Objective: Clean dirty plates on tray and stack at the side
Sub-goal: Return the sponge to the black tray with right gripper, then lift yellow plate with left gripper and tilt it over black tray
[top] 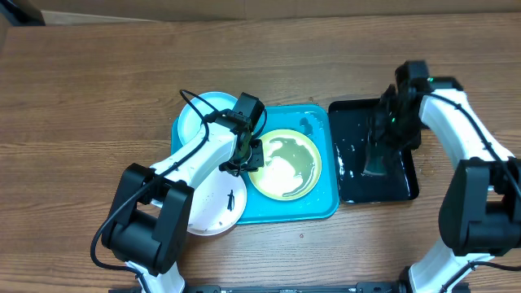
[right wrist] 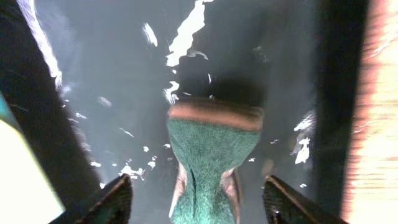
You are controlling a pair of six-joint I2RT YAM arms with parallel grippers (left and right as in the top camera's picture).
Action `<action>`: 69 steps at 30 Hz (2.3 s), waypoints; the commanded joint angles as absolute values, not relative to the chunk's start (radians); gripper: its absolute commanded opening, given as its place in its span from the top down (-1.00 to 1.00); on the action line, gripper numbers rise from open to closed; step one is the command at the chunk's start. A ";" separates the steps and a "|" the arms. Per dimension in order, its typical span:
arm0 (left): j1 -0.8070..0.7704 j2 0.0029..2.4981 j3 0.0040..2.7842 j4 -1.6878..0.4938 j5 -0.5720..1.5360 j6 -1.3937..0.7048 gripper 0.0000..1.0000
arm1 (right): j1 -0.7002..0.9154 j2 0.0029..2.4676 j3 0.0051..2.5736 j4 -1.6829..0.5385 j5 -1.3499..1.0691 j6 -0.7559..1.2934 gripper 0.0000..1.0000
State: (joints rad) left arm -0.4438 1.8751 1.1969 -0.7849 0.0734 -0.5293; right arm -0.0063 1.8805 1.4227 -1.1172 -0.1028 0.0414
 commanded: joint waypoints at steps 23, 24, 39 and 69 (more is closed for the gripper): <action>-0.461 1.891 1.180 -0.772 0.044 -0.532 0.54 | -0.276 1.859 1.590 -1.136 -0.080 0.134 -1.00; -0.461 1.892 1.179 -0.772 0.044 -0.532 0.54 | -0.276 1.859 1.590 -1.131 -0.080 0.135 -1.00; -0.452 1.880 1.409 -0.931 0.079 -0.463 0.92 | -0.276 1.859 1.590 -1.127 -0.080 0.134 -1.00; -0.762 1.885 1.691 -0.788 -0.305 -0.440 0.92 | -0.276 1.859 1.590 -1.127 -0.080 0.134 -1.00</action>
State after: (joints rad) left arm -0.7155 1.8793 1.6642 -0.8001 -0.1570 -0.4603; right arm -0.2745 1.8801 1.5818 -1.1297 -0.0853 0.1307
